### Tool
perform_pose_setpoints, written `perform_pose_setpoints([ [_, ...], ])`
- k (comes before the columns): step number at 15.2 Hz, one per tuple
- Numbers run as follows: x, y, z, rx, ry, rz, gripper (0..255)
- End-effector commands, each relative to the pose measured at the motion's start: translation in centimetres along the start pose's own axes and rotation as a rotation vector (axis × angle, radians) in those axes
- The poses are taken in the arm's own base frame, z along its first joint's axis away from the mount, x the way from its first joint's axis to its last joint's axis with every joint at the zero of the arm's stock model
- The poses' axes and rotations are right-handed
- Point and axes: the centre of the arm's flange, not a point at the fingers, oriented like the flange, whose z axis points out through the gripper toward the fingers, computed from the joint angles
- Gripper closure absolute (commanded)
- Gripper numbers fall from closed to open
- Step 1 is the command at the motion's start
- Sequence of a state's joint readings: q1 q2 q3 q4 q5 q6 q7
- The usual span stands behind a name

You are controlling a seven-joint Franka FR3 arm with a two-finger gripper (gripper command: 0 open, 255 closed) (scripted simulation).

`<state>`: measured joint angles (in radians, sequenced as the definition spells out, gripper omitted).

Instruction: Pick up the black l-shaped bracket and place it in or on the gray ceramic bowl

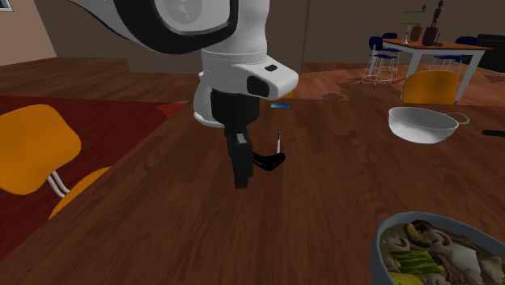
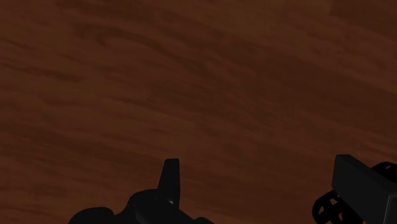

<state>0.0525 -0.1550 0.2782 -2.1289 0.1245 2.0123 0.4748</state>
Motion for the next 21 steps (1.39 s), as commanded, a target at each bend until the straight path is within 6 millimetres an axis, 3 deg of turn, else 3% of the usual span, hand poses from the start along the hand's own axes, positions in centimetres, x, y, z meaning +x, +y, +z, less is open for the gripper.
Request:
perform_pose_setpoints([
  [1,1.7,-2.0,0.9,0.008,0.012,0.005,0],
  [11,9.2,-10.3,4.6,0.036,0.066,0.025,0],
  [18,9.4,-10.4,8.3,0.036,0.066,0.025,0],
  [21,9.5,-10.4,8.6,0.036,0.066,0.025,0],
])
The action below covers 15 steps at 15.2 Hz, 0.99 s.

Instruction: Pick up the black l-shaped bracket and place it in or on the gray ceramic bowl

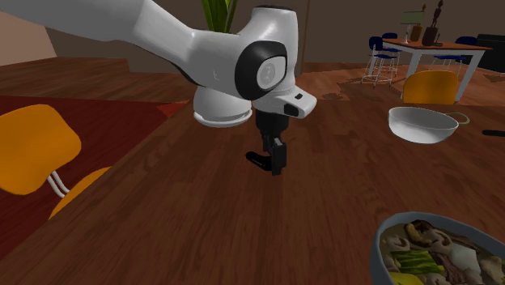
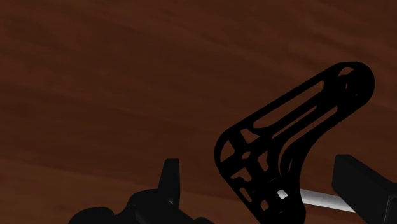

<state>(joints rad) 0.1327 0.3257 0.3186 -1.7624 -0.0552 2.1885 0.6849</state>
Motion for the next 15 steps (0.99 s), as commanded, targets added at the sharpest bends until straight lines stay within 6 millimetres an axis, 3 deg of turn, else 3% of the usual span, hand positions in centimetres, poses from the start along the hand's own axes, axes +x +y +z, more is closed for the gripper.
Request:
perform_pose_setpoints([
  [1,-0.01,-0.01,0.09,0.000,0.000,0.000,0],
  [5,-0.01,-0.01,0.08,0.000,0.000,0.000,0],
  [6,-0.01,-0.01,0.08,0.000,0.000,0.000,255],
  [15,-0.01,-0.01,0.08,0.000,0.000,0.000,255],
])
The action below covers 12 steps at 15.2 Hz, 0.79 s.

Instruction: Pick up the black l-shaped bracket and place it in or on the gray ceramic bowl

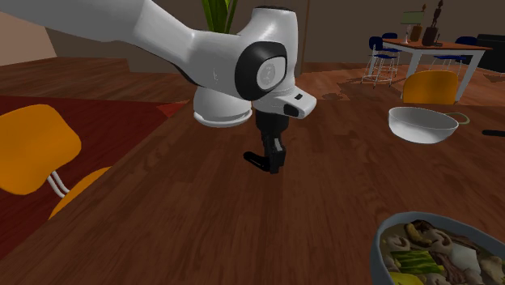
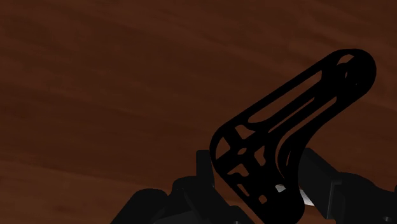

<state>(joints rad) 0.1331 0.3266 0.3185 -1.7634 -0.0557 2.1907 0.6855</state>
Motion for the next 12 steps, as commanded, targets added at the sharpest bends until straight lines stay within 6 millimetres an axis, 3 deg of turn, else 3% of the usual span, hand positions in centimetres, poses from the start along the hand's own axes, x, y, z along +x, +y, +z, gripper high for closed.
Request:
perform_pose_setpoints([
  [1,0.0,-0.1,-0.5,0.000,0.000,0.000,255],
  [12,0.4,-0.7,-6.3,0.000,0.000,0.000,255],
])
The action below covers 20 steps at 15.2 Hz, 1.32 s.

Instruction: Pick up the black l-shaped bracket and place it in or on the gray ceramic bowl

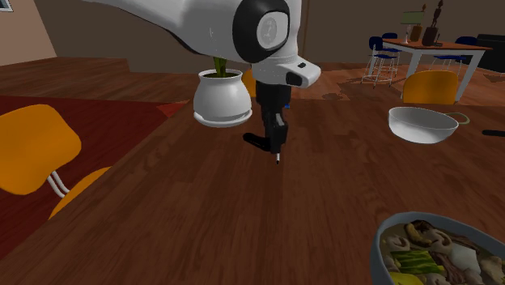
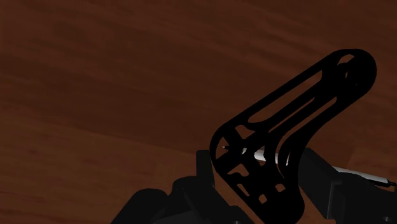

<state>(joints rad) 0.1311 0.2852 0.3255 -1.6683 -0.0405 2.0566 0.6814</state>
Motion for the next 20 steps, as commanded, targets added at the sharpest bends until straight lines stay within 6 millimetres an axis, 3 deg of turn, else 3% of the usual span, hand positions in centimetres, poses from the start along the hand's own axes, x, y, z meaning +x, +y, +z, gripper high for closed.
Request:
perform_pose_setpoints([
  [1,0.0,0.0,-1.0,0.000,0.000,0.000,255],
  [20,0.6,-1.2,-11.0,0.000,0.000,0.000,255],
])
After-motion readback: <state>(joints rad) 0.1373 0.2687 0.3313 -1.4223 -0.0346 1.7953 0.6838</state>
